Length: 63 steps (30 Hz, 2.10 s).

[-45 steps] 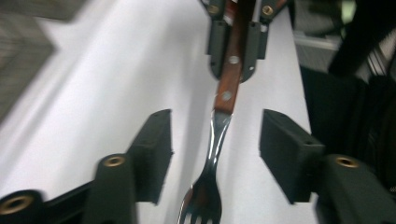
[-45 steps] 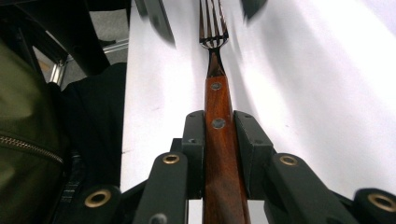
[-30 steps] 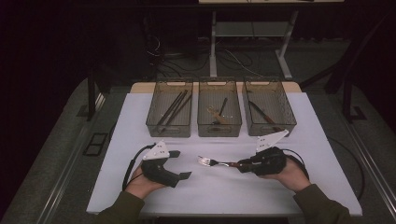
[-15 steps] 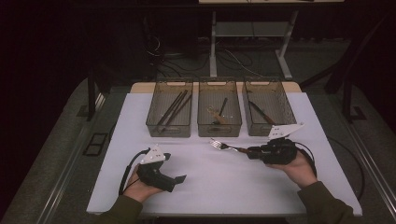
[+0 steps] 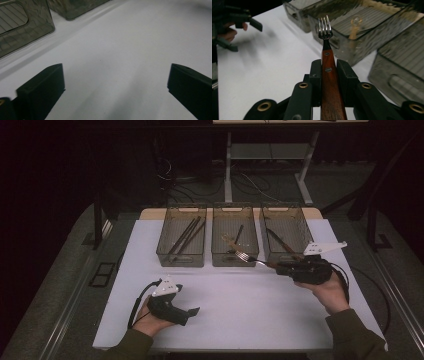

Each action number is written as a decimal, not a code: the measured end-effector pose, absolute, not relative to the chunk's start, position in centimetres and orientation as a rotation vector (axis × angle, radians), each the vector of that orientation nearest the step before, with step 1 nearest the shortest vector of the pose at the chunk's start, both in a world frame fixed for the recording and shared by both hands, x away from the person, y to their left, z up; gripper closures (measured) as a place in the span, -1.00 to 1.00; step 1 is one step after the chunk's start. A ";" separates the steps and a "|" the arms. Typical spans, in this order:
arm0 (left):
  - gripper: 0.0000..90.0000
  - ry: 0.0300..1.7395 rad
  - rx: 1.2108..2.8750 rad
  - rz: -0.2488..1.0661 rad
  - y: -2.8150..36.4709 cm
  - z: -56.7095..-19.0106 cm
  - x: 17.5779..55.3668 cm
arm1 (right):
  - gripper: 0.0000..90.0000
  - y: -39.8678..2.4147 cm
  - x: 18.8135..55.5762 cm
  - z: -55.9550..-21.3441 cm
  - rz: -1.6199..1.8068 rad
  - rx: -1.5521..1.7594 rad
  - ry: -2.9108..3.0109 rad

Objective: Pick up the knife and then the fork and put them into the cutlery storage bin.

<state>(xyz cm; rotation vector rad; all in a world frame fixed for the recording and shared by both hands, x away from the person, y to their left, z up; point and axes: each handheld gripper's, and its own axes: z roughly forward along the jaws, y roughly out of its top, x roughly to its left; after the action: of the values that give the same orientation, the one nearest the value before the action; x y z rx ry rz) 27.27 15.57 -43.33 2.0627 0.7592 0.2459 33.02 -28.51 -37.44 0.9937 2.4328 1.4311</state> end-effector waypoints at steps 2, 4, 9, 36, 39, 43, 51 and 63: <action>-1.00 0.769 2.060 0.250 15.6 -43.3 27.3 | 0.68 -28.9 33.3 -37.2 1.430 1.014 2.407; -1.00 0.773 2.055 0.258 15.6 -43.3 27.3 | 0.68 -29.4 33.5 -36.9 1.432 1.029 2.380; -1.00 0.761 2.041 0.262 15.6 -43.3 27.3 | 0.68 -30.4 34.1 -36.3 1.424 1.084 2.316; -1.00 0.759 2.052 0.276 15.4 -43.5 27.4 | 0.68 -34.0 39.8 -36.6 1.249 1.443 2.007; -1.00 0.755 2.054 0.278 15.3 -43.5 27.3 | 0.68 -33.7 40.9 -36.9 1.213 1.479 1.998; -1.00 0.759 2.056 0.280 15.3 -43.5 27.4 | 0.67 -33.1 42.4 -37.3 1.153 1.514 2.003; -1.00 0.753 2.061 0.276 15.3 -43.5 27.3 | 0.67 -31.5 44.9 -38.9 1.048 1.549 2.082; -1.00 0.747 2.061 0.272 15.3 -43.5 27.3 | -0.14 -30.8 45.1 -39.3 0.999 1.527 2.093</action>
<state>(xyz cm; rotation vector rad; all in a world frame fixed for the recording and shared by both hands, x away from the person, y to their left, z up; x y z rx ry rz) 27.35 15.30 -43.52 2.0605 0.7468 0.2715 45.09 -30.80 -39.27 1.5271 2.0926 0.9989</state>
